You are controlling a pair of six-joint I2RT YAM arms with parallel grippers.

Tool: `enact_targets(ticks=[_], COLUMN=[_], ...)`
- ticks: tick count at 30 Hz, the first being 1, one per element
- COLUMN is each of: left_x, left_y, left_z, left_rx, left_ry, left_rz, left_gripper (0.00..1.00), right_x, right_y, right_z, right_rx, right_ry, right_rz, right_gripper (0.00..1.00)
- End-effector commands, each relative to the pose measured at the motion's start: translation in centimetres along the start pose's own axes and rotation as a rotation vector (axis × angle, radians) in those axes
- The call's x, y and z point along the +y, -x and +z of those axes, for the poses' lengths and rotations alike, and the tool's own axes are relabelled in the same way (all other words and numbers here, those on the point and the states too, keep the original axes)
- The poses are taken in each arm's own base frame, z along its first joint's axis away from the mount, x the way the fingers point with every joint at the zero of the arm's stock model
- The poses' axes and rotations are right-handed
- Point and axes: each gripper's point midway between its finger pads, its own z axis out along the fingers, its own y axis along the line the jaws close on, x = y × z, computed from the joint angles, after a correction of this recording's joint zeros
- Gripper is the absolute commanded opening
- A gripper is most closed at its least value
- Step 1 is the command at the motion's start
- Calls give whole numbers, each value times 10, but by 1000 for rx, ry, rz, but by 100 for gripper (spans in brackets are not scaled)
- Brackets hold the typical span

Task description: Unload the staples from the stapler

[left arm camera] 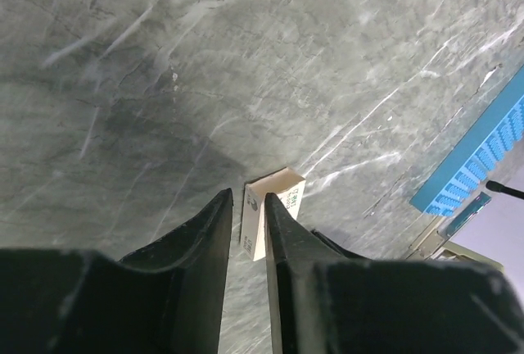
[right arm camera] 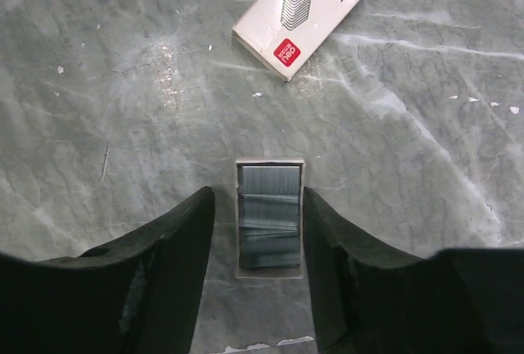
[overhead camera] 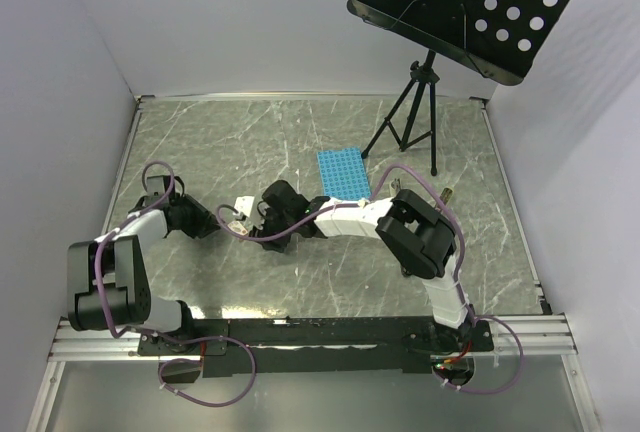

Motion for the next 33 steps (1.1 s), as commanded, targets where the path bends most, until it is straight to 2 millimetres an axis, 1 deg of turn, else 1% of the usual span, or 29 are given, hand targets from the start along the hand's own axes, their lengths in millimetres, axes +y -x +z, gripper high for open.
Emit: enact_targets(ticks=[1, 5, 12, 13, 15, 17, 18, 21, 24, 25, 29, 32, 33], left_x=[-7, 0, 7, 4, 6, 4, 3, 2, 0, 3, 1, -5, -13], left_y=[5, -3, -12, -13, -17, -22, -23, -34, -41, -44, -51, -55, -55], left_z=[-2, -1, 0, -1, 0, 0, 0, 2, 2, 4, 6, 5, 1], left_rx=[-15, 0, 10, 9, 18, 26, 30, 55, 61, 67, 87, 94, 92], left_ry=[-28, -26, -28, -41, -45, -56, -59, -63, -67, -62, -68, -96, -127], left_rz=[23, 9, -8, -11, -19, -23, -29, -23, -18, -22, -25, -27, -21], left_gripper=[27, 26, 26, 25, 25, 25, 25, 25, 25, 25, 25, 26, 26], right_x=[2, 6, 9, 9, 11, 11, 10, 8, 7, 7, 8, 8, 7], right_y=[3, 9, 15, 16, 19, 17, 23, 25, 24, 21, 16, 14, 13], right_z=[-10, -10, -3, -3, -2, -2, -1, 1, 1, 2, 1, 0, 1], right_rx=[-8, -46, -59, -63, -71, -66, -90, -89, -82, -73, -59, -61, -58], right_ry=[-10, -1, -4, -6, -6, -11, -16, -37, -58, -64, -90, -105, -107], right_rz=[-19, 14, 90, 99, 124, 142, 148, 163, 168, 168, 151, 156, 158], right_gripper=[51, 48, 44, 43, 43, 43, 43, 43, 43, 43, 44, 48, 49])
